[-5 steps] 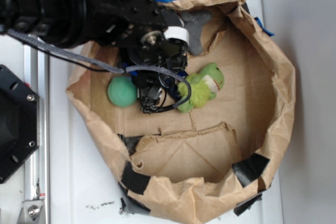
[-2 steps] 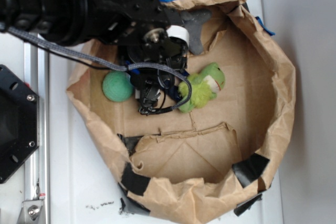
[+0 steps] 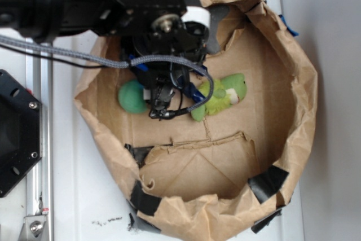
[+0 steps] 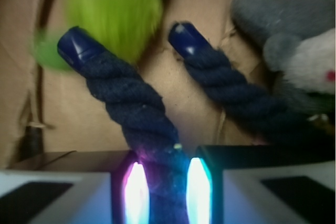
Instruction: Grab the blue rope.
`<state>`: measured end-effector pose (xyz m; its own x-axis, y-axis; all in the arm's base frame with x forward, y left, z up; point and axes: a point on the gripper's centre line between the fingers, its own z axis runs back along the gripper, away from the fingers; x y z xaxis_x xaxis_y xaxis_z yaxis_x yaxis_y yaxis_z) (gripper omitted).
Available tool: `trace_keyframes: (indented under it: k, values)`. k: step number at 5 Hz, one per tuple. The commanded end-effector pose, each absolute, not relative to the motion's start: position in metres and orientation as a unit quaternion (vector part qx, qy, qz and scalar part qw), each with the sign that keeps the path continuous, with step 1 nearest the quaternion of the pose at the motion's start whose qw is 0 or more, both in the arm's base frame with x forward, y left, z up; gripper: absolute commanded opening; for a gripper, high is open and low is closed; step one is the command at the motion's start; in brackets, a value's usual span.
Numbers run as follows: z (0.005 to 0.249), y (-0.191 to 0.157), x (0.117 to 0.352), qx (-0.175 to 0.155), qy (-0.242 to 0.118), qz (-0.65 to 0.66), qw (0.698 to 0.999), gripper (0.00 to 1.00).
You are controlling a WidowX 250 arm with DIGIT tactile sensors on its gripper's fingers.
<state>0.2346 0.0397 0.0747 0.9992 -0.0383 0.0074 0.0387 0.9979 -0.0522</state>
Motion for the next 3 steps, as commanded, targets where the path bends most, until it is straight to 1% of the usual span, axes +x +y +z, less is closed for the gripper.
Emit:
trace_keyframes:
  k: [1, 2, 3]
  values:
    - [0.175, 0.034, 0.256, -0.033, -0.049, 0.026, 0.998, 0.0]
    - [0.199, 0.02, 0.254, -0.028, -0.054, 0.034, 0.998, 0.0]
    - [0.198, 0.019, 0.253, -0.021, -0.068, 0.028, 0.997, 0.0]
